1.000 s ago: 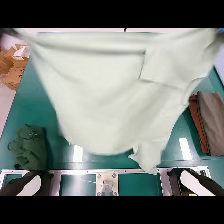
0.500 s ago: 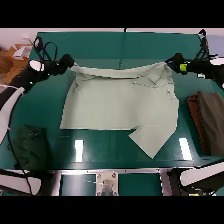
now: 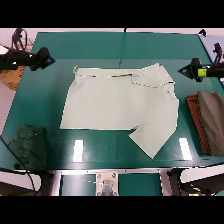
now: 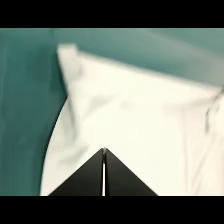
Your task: Fold the shirts.
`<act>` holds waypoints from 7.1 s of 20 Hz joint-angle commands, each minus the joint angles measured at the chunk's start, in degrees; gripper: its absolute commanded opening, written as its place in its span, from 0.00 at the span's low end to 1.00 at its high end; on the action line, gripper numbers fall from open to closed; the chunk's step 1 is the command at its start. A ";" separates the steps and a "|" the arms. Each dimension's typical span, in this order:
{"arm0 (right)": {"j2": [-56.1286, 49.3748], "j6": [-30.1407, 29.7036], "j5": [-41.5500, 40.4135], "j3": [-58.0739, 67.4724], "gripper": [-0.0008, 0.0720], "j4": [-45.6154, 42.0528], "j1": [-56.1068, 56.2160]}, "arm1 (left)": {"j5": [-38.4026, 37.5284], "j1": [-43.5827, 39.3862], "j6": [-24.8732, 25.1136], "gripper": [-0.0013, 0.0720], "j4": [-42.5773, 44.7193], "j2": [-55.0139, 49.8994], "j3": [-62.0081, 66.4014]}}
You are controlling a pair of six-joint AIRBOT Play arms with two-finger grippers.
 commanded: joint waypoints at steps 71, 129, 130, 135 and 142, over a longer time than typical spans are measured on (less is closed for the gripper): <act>41.66 -2.84 -4.98 -8.28 0.04 11.04 -0.85 | -10.56 2.64 3.52 0.04 6.69 40.98 -4.66; 42.40 16.22 -2.97 -51.23 0.04 -28.89 -7.72 | -10.16 -8.61 -12.68 0.10 16.92 45.94 -54.66; 45.59 17.07 -6.01 -55.80 0.13 -27.19 -7.69 | -8.39 -8.61 -13.38 0.54 15.17 49.03 -59.08; 47.12 16.96 -10.49 -62.71 0.52 -23.54 -7.65 | 3.41 -8.61 -15.04 0.77 6.10 51.30 -73.11; 46.01 16.96 -15.04 -62.69 0.52 -21.44 -7.63 | 21.22 -8.61 -18.05 0.77 -3.65 51.30 -82.34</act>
